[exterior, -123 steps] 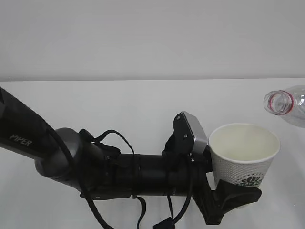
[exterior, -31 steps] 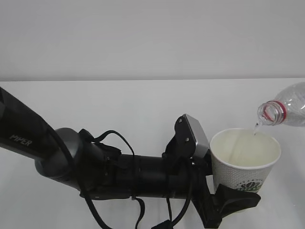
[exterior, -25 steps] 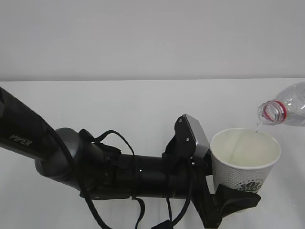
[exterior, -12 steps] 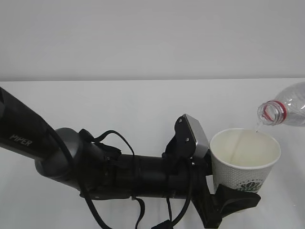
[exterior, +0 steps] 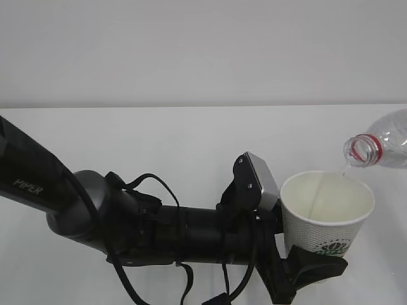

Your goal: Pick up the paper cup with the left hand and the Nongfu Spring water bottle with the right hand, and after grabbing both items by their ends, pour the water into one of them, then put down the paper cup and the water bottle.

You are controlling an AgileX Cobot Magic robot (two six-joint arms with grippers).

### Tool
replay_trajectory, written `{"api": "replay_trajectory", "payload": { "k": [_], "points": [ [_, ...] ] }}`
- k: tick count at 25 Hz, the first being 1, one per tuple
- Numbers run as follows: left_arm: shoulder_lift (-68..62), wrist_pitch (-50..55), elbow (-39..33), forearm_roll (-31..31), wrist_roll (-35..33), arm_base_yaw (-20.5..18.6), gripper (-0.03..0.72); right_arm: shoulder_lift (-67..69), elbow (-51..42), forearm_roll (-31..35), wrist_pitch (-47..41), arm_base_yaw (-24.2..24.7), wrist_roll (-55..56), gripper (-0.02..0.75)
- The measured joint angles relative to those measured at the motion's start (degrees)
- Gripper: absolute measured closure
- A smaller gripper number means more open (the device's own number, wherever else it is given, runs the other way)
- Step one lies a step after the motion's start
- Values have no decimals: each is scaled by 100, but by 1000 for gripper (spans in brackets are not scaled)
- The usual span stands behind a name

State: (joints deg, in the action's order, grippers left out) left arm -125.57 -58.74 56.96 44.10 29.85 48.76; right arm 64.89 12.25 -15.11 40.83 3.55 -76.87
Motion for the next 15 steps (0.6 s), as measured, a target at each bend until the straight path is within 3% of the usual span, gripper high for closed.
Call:
{"api": "replay_trajectory", "payload": {
  "k": [15],
  "points": [
    [0, 0, 0, 0, 0, 0, 145, 0, 0, 0, 30, 0, -26, 307]
  ]
}}
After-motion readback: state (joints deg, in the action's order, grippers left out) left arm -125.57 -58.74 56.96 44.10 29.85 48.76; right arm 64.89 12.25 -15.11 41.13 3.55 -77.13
